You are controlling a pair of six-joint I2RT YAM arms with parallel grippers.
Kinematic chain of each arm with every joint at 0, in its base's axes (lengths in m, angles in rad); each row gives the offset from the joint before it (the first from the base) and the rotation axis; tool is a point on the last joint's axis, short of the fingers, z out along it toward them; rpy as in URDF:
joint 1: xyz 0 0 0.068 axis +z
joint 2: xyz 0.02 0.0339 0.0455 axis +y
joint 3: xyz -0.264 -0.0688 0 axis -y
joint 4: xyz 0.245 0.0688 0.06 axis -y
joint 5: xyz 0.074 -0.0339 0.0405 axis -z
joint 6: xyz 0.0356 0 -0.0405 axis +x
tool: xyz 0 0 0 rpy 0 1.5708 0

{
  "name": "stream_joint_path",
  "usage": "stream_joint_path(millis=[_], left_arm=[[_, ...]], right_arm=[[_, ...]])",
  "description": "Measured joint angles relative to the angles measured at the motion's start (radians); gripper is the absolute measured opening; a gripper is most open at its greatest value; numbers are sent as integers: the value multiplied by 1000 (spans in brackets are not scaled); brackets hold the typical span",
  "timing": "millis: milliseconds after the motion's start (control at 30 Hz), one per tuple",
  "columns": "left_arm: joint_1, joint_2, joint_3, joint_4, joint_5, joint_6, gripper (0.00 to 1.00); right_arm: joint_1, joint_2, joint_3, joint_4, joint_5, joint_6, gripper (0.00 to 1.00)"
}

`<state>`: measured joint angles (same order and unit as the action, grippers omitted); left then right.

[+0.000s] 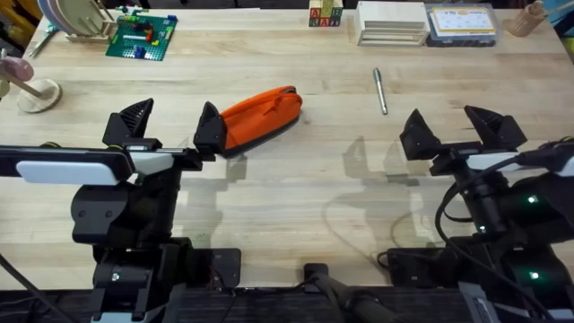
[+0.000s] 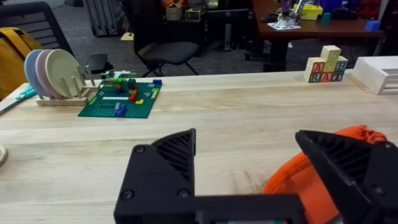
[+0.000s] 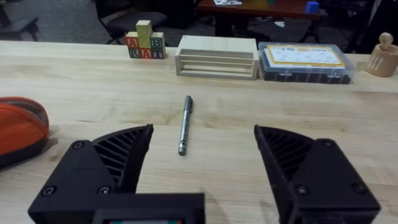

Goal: Unzip the bag, pick up the pens from the table one at a time and place them inside, then zip the bag closed.

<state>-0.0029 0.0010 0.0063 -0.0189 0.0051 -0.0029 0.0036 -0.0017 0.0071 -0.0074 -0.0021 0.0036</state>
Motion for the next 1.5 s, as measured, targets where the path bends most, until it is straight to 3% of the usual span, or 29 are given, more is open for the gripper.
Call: stream_joint_path(millis=[1033, 1300, 1500], left_arm=[[3, 0, 7, 57, -20, 3, 992], [3, 1, 117, 20, -20, 3, 992], [3, 84, 230, -70, -19, 3, 992]], right_arm=[[0, 0, 13, -25, -33, 34, 997], [0, 19, 130, -192, -59, 56, 997], [0, 122, 292, -255, -66, 57, 997]])
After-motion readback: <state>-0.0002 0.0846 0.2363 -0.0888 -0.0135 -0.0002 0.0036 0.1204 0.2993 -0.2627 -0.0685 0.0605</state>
